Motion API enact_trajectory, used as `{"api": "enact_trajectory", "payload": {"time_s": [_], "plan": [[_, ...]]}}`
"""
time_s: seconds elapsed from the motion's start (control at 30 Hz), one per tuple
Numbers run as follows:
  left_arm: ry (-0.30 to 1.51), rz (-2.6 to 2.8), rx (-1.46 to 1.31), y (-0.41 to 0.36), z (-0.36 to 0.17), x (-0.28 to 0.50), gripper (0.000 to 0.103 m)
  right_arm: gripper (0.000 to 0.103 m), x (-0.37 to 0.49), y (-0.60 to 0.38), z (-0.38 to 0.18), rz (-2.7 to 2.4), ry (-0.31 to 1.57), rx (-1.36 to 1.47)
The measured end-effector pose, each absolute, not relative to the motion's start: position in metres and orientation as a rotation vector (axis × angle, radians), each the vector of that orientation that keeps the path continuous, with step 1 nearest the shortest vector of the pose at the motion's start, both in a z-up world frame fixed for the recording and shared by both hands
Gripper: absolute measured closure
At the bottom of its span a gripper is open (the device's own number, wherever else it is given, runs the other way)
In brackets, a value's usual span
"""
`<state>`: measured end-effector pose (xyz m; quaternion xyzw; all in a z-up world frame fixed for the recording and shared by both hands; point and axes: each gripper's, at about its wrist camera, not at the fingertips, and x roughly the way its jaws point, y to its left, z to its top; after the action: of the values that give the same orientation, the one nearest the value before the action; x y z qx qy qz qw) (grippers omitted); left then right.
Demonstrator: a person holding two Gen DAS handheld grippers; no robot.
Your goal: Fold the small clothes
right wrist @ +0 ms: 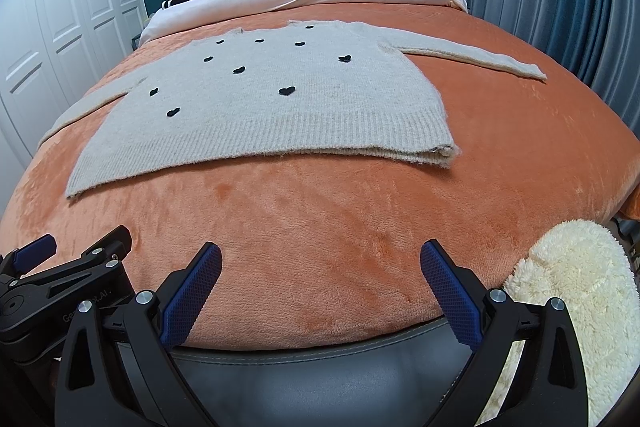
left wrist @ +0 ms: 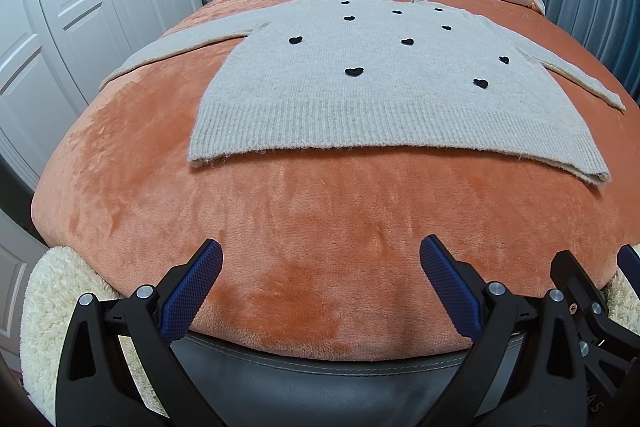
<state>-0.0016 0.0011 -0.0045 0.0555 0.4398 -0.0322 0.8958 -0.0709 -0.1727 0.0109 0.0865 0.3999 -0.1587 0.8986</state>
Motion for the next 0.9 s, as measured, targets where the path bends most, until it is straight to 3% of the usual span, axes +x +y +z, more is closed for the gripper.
{"api": "enact_trajectory", "payload": {"time_s": [0.73, 0.9], "plan": [[0.911, -0.066, 0.108, 0.002, -0.004, -0.001, 0.006, 0.005, -0.071, -0.173, 0.01, -0.32, 0.831, 0.188], [0.909, -0.087, 0.003, 0.016, 0.001, 0.004, 0.005, 0.005, -0.06, -0.192, 0.006, -0.246, 0.857, 0.292]]}}
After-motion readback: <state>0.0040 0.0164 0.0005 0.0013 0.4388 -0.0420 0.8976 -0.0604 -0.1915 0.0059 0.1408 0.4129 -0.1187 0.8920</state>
